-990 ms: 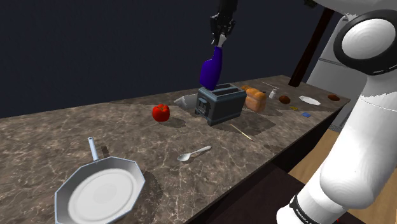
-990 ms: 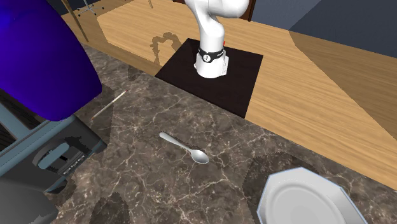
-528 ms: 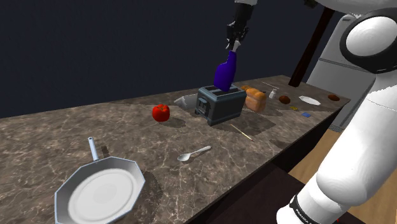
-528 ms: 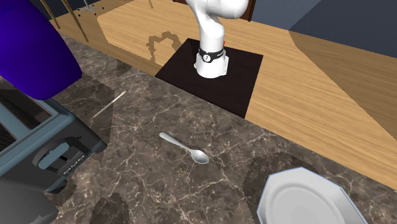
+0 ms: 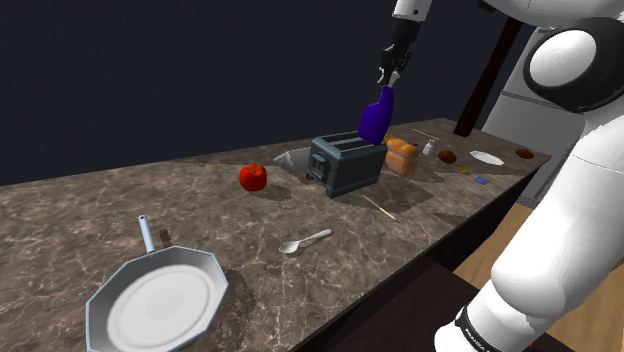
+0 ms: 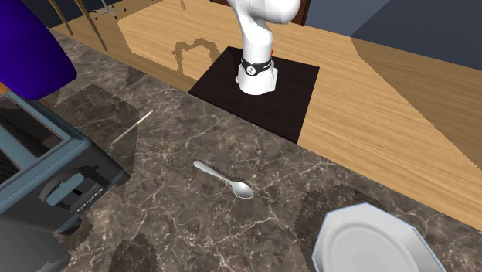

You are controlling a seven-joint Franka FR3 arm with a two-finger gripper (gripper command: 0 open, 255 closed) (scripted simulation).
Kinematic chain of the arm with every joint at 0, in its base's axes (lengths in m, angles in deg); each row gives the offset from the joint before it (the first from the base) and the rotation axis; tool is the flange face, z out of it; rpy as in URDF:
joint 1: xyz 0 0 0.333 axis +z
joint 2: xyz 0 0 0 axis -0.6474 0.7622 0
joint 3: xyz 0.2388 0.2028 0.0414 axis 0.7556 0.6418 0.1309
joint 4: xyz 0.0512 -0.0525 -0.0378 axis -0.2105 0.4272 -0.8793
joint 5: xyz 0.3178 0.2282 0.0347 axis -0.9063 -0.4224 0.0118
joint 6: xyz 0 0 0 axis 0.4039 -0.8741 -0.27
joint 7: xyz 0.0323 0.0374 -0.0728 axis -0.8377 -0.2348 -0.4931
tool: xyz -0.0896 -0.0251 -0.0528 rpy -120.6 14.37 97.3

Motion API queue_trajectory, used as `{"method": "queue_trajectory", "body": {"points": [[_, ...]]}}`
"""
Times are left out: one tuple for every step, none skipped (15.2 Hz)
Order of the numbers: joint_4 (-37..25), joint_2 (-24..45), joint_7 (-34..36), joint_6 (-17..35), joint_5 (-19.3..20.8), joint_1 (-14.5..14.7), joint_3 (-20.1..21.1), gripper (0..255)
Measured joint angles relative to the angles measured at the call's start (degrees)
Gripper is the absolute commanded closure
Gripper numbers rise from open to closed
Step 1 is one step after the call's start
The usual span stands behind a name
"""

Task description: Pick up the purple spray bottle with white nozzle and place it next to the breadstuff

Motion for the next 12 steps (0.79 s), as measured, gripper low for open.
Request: {"method": "queue_trajectory", "body": {"points": [[0.1, 0.4, -1.3, 0.4, -0.1, -0.7, -0.6, 255], [-0.6, 1.1, -2.8, 0.4, -0.4, -1.6, -1.2, 255], [-0.3, 1.4, -4.0, 0.9, -0.5, -2.3, -1.7, 255], [-1.1, 2.1, -5.3, 0.8, -0.8, -3.1, -2.3, 255], [-0.8, 2.1, -6.6, 1.1, -0.9, -3.9, -2.8, 255], [-1.9, 3.0, -8.0, 0.8, -1.2, -4.9, -3.4, 255], [-2.7, 4.1, -9.3, 1.0, -1.5, -5.7, -3.9, 255], [-4.0, 5.1, -10.7, 0.7, -1.9, -6.6, -4.5, 255], [-5.6, 6.5, -12.0, 0.4, -2.3, -7.6, -5.0, 255], [-6.2, 7.2, -13.2, 0.5, -2.6, -8.5, -5.4, 255], [-7.2, 8.2, -14.3, 0.4, -3.0, -9.3, -5.8, 255], [-8.1, 9.1, -15.5, 0.3, -3.3, -10.2, -6.2, 255]]}}
